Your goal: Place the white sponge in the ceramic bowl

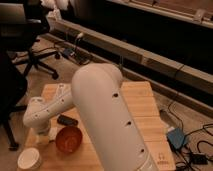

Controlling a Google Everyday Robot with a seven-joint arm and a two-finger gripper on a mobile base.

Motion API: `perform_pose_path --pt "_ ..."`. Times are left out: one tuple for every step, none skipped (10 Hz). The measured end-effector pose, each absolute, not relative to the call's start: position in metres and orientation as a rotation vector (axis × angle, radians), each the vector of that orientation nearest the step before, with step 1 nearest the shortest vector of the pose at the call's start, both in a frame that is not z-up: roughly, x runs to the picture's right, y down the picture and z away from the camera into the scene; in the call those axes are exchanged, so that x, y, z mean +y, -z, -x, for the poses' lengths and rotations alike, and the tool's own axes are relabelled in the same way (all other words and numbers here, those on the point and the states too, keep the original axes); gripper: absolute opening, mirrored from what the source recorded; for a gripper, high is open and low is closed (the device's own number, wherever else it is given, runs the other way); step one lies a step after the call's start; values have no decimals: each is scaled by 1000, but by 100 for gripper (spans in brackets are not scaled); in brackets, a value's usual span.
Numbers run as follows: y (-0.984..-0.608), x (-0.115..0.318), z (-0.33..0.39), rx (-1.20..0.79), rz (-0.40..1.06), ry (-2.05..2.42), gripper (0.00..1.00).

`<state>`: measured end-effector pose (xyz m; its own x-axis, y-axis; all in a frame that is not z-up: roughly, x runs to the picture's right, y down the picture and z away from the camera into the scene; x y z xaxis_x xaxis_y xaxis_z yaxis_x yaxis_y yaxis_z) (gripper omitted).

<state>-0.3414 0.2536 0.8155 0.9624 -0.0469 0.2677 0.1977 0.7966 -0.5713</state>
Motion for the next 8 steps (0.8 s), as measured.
perform_pose_path --pt "-817 254 342 -244 643 139 64" --pt "-818 253 343 -241 645 145 60" --pt "-818 253 343 -237 648 152 51" --pt "-818 253 343 -234 651 160 39" --pt "-818 253 344 -230 656 164 29" --pt "-817 253 344 -226 658 167 21" --pt "-816 252 345 -219 657 175 9" --pt "-814 250 344 -208 654 188 2"
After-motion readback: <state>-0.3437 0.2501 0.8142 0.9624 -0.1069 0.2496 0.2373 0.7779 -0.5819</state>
